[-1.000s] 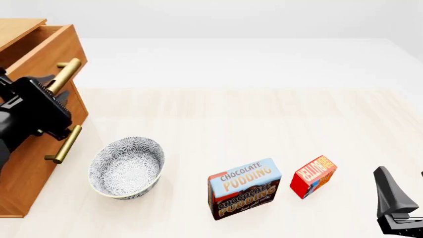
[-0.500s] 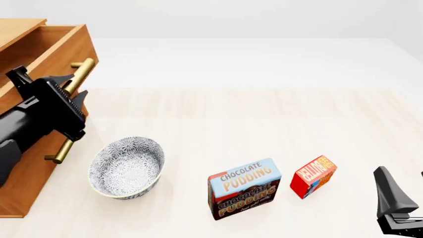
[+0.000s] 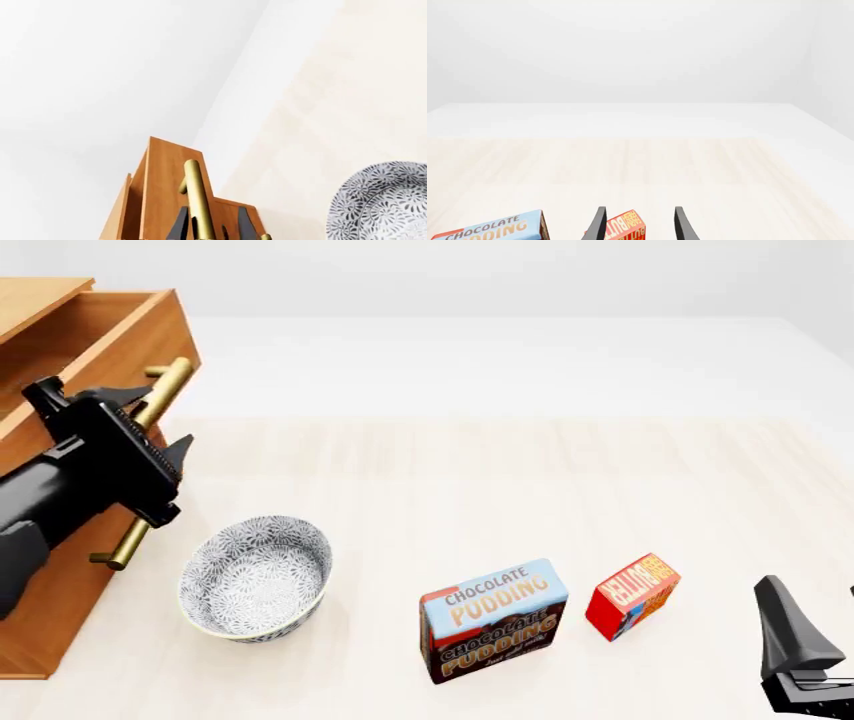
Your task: Put the butter at the back in the top drawer of the cabinet and close it.
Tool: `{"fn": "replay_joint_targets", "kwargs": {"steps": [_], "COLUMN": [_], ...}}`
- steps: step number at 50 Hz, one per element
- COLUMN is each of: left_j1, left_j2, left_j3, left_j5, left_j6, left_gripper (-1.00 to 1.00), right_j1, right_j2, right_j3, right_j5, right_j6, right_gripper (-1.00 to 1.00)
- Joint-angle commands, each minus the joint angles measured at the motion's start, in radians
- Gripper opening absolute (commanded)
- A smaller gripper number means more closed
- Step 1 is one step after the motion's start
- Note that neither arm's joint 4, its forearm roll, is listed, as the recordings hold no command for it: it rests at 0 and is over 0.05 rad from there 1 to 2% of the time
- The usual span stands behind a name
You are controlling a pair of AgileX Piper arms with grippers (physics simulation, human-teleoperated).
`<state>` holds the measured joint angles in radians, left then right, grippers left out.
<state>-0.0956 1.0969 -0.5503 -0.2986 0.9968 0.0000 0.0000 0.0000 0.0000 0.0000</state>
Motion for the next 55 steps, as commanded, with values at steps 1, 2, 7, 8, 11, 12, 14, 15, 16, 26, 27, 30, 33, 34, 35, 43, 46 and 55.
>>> {"fn": "replay_joint_targets", "kwargs": {"steps": [1,2,7,8,11,12,14,15,16,26,27,30,33,34,35,43,46,55], "left_j1": [-0.032,-0.025,-0.031,-0.036,-0.04,-0.042,-0.053,-0.056,-0.062,-0.088,-0.092,-0.103,-0.114,-0.114,-0.116,-0.111,-0.112,-0.142], "left_j2": [0.059,0.053,0.052,0.045,0.038,0.039,0.042,0.04,0.04,-0.008,-0.012,-0.029,-0.051,-0.051,-0.064,-0.104,-0.094,-0.021], "left_j3": [0.023,0.026,0.022,0.017,0.012,0.01,-0.007,-0.01,-0.018,-0.123,-0.132,-0.169,-0.232,-0.233,-0.249,-0.32,-0.441,-0.745], "left_j5": [0.065,0.069,0.072,0.083,0.092,0.093,0.104,0.105,0.113,0.233,0.243,0.285,0.356,0.357,0.374,0.47,0.607,0.889], "left_j6": [-0.035,-0.034,-0.039,-0.043,-0.047,-0.048,-0.057,-0.059,-0.064,-0.122,-0.126,-0.148,-0.181,-0.181,-0.183,-0.222,-0.317,-0.549], "left_gripper": [1.0,1.0,1.0,1.0,1.0,1.0,1.0,1.0,1.0,1.0,1.0,1.0,1.0,1.0,1.0,1.0,1.0,1.0], "right_j1": [0.0,0.0,0.0,0.0,0.0,0.0,0.0,0.0,0.0,0.0,0.0,0.0,0.0,0.0,0.0,0.0,0.0,0.0], "right_j2": [0.0,0.0,0.0,0.0,0.0,0.0,0.0,0.0,0.0,0.0,0.0,0.0,0.0,0.0,0.0,0.0,0.0,0.0], "right_j3": [0.0,0.0,0.0,0.0,0.0,0.0,0.0,0.0,0.0,0.0,0.0,0.0,0.0,0.0,0.0,0.0,0.0,0.0], "right_j5": [0.0,0.0,0.0,0.0,0.0,0.0,0.0,0.0,0.0,0.0,0.0,0.0,0.0,0.0,0.0,0.0,0.0,0.0], "right_j6": [0.0,0.0,0.0,0.0,0.0,0.0,0.0,0.0,0.0,0.0,0.0,0.0,0.0,0.0,0.0,0.0,0.0,0.0], "right_gripper": [1.0,1.0,1.0,1.0,1.0,1.0,1.0,1.0,1.0,1.0,1.0,1.0,1.0,1.0,1.0,1.0,1.0,1.0]}}
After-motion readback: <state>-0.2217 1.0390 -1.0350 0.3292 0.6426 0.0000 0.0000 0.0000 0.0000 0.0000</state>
